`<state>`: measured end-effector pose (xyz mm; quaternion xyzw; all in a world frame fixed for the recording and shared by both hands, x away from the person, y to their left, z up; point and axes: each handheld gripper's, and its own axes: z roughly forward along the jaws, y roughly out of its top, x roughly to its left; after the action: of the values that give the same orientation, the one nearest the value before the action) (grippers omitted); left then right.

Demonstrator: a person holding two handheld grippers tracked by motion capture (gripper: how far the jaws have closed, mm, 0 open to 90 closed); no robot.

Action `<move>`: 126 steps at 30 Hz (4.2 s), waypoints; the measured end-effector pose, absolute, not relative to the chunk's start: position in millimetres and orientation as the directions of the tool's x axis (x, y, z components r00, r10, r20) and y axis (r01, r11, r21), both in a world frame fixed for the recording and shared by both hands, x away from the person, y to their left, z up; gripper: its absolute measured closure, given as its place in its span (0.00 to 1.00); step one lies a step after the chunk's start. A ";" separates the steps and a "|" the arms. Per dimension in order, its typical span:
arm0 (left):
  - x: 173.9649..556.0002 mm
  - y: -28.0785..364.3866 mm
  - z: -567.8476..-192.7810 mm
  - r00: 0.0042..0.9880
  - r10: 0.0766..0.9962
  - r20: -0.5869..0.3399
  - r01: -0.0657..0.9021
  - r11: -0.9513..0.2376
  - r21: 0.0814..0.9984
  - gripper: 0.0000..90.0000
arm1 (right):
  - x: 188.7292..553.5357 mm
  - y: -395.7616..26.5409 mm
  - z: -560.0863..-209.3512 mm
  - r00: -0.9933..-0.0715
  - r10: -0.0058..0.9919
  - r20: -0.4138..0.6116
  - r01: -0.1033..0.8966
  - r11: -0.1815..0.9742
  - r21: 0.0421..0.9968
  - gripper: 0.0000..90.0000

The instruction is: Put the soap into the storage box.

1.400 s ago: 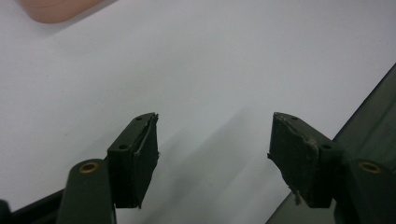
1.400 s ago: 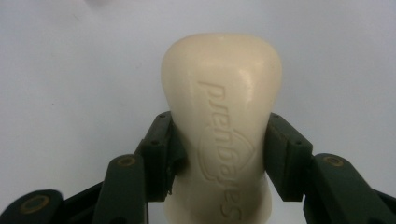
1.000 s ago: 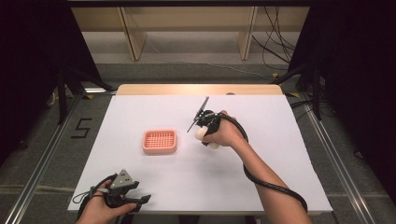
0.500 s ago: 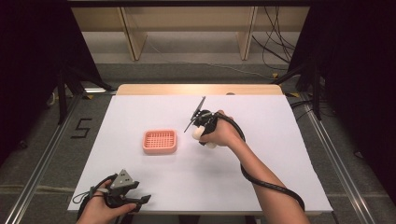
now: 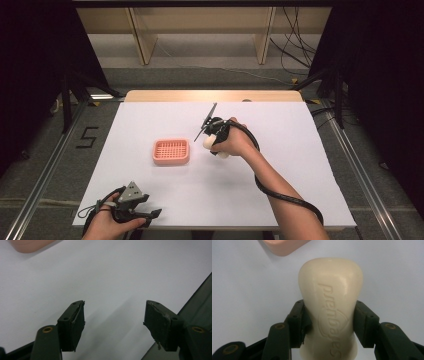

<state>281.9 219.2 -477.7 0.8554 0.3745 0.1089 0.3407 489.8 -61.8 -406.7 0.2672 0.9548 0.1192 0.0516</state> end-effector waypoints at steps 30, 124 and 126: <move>281.0 218.9 -478.2 0.687 0.724 -0.061 0.569 -0.484 0.665 0.36 | 490.5 -47.5 -406.1 -0.867 0.497 -0.044 0.466 0.838 0.283 0.56; 280.3 220.1 -477.1 0.697 0.714 -0.069 0.566 -0.488 0.665 0.36 | 486.5 0.3 -406.6 -0.868 0.495 -0.043 0.391 0.733 0.556 0.56; 280.5 220.4 -477.0 0.699 0.712 -0.065 0.564 -0.493 0.662 0.36 | 486.1 1.7 -406.9 -0.868 0.495 -0.042 0.391 0.733 0.557 0.56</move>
<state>280.5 220.4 -477.0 0.8572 0.3721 0.1092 0.3389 486.1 1.7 -406.9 0.2393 0.9261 0.2763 0.0939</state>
